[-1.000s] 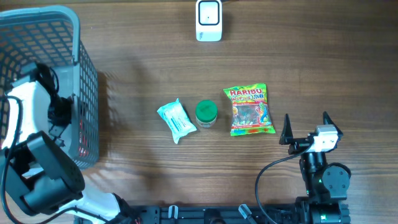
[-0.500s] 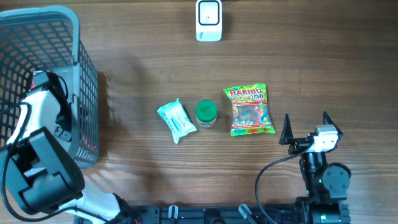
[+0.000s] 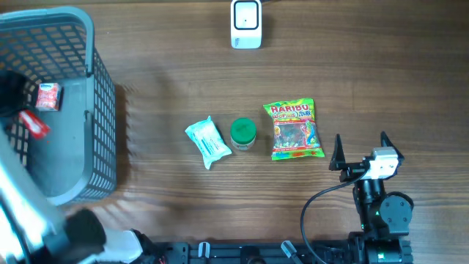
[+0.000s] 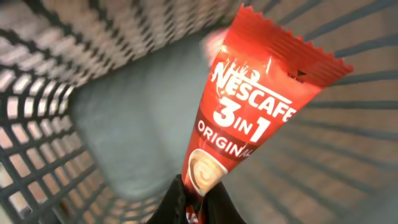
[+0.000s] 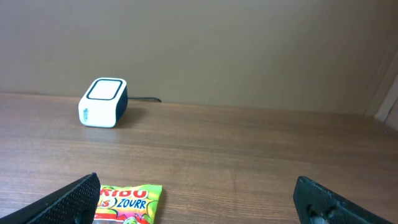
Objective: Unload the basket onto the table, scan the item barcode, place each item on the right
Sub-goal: 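Carry the Nescafé stick to the table left of the tissue pack and release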
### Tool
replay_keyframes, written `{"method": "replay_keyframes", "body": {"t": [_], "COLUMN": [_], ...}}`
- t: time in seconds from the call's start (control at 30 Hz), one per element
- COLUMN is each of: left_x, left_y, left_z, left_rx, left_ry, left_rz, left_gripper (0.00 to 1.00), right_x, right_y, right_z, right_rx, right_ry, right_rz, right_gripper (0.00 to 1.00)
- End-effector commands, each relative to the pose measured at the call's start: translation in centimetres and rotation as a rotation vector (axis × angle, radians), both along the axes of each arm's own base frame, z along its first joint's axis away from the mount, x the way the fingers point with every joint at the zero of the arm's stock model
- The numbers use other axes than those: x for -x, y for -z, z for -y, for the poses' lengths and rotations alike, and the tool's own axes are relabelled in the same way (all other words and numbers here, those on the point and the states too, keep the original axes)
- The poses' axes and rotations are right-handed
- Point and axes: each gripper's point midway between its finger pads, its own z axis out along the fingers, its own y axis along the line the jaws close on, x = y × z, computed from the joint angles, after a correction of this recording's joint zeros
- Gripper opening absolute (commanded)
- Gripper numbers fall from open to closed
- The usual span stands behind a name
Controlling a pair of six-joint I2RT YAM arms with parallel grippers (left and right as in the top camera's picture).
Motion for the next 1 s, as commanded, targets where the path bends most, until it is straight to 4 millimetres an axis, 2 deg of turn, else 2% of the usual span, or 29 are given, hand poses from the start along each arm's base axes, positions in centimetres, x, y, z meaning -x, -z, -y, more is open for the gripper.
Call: {"method": "replay_keyframes", "body": {"t": [0.0, 0.07, 0.17, 0.23, 0.3, 0.37, 0.5, 0.57, 0.63, 0.73, 0.87, 0.97], "left_x": [0.4, 0.5, -0.2, -0.4, -0.6, -0.8, -0.4, 0.1, 0.7, 1.2, 2.1, 3.6], "left_y": [-7.6, -8.8, -8.5, -7.3, -5.2, -2.9, 4.0, 8.9, 12.8, 19.7, 26.3, 30.2], "left_z": [7.1, 11.5, 18.4, 21.4, 23.3, 24.6, 25.0, 24.9, 24.9, 26.0, 26.8, 26.1], "left_rx": [0.009, 0.014, 0.022, 0.02, 0.013, -0.017, -0.103, -0.109, -0.102, -0.036, 0.035, 0.036], "left_ry": [0.182, 0.32, 0.562, 0.597, 0.573, 0.55, 0.457, 0.419, 0.398, 0.412, 0.426, 0.42], "left_rz": [0.27, 0.306, 0.283, 0.236, 0.167, 0.101, -0.085, -0.18, -0.239, -0.275, -0.272, -0.282], "left_gripper": [0.04, 0.04, 0.04, 0.04, 0.04, 0.04, 0.04, 0.04, 0.04, 0.04, 0.04, 0.04], "right_x": [0.0, 0.0, 0.0, 0.0, 0.0, 0.0, 0.0, 0.0, 0.0, 0.0, 0.0, 0.0], "right_y": [0.0, 0.0, 0.0, 0.0, 0.0, 0.0, 0.0, 0.0, 0.0, 0.0, 0.0, 0.0], "right_z": [-0.3, -0.3, -0.3, -0.3, -0.3, -0.3, -0.3, -0.3, -0.3, -0.3, -0.3, -0.3], "right_rx": [0.013, 0.014, 0.014, 0.014, 0.014, 0.013, 0.014, 0.014, 0.013, 0.013, 0.014, 0.014], "right_ry": [-0.013, -0.013, -0.013, -0.013, -0.013, -0.013, -0.013, -0.013, -0.013, -0.013, -0.014, -0.013], "right_rz": [0.002, 0.002, 0.002, 0.002, 0.002, 0.002, 0.002, 0.002, 0.002, 0.002, 0.002, 0.002], "right_gripper": [1.0, 1.0, 1.0, 1.0, 1.0, 1.0, 1.0, 1.0, 1.0, 1.0, 1.0, 1.0]}}
